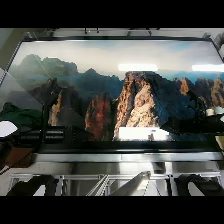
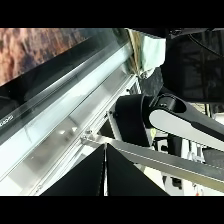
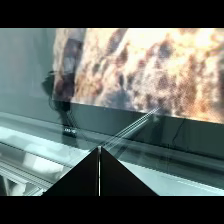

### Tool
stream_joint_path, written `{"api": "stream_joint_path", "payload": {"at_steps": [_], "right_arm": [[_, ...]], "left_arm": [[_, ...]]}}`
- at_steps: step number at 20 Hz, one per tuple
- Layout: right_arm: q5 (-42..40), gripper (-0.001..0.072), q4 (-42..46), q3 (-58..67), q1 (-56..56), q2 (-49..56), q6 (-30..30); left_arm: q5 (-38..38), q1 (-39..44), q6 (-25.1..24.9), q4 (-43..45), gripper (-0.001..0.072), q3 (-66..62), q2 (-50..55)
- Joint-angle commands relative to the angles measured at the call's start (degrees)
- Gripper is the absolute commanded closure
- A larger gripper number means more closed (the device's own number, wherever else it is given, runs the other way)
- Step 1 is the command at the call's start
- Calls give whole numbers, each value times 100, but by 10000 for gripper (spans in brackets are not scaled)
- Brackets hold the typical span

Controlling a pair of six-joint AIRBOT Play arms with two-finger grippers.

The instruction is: Fold the shirts.

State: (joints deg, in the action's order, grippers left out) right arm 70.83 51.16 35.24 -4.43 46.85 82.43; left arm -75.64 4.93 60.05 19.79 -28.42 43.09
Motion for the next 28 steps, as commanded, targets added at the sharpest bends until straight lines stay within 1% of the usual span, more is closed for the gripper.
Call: {"api": "stream_joint_path", "payload": {"at_steps": [1, 3, 4, 5, 6, 8, 9, 10, 11, 12, 13, 15, 16, 17, 19, 22, 26, 27, 28], "right_arm": [[7, 697, -2, -4, 4, -4, 4], [7, 697, -2, -4, 4, -4, 4], [7, 697, -2, -4, 4, -4, 4], [7, 697, -2, -4, 4, -4, 4], [7, 697, -2, -4, 4, -7, 4], [7, 697, -2, -4, 4, -4, 4], [7, 696, -2, -4, 4, -4, 4], [7, 697, -2, -4, 4, -4, 4], [-46, 697, 24, -4, 2, -4, -197], [-214, 696, 20, -4, -7, -4, -450], [-337, 696, 13, -4, -4, -4, -468], [-345, 696, 13, -4, -2, -4, -468], [-341, 696, 15, -4, -2, -4, -468], [-341, 697, 13, -4, 0, -4, -466], [-339, 697, 13, -4, 0, -4, -468], [-658, 696, -4, -4, 2, -4, -466], [-699, 696, -55, -4, 13, -4, -468], [-699, 696, -131, -4, 13, -4, -468], [-695, 696, -186, -4, 13, -4, -466]], "left_arm": [[17, 4, -2, 2, 687, 2, -4], [28, 4, 0, 4, 690, 2, -4], [50, -13, 20, 13, 706, -2, -4], [61, -131, 155, 55, 707, -42, -4], [35, -352, 348, 315, 707, -192, -7], [-46, -1226, 782, 1475, 708, -879, -7], [-46, -1770, 931, 2090, 707, -1274, -7], [-44, -2356, 955, 2614, 702, -1665, -4], [28, -2990, 951, 3086, 515, -2037, -4], [238, -3569, 949, 3373, 363, -2295, -4], [522, -4175, 911, 3477, 363, -2465, 0], [911, -5160, 317, 3418, 361, -2730, 236], [1045, -5501, 2, 3421, 29, -2892, 527], [1224, -5694, 11, 3421, -13, -3014, 863], [1235, -5875, 11, 3547, -13, -3340, 1742], [717, -5998, 57, 4236, -13, -3633, 3021], [-7, -5984, 107, 4315, -7, -3648, 4293], [-160, -5939, 118, 4319, 7, -3650, 4522], [-334, -5866, 221, 4312, 179, -3652, 4715]]}}
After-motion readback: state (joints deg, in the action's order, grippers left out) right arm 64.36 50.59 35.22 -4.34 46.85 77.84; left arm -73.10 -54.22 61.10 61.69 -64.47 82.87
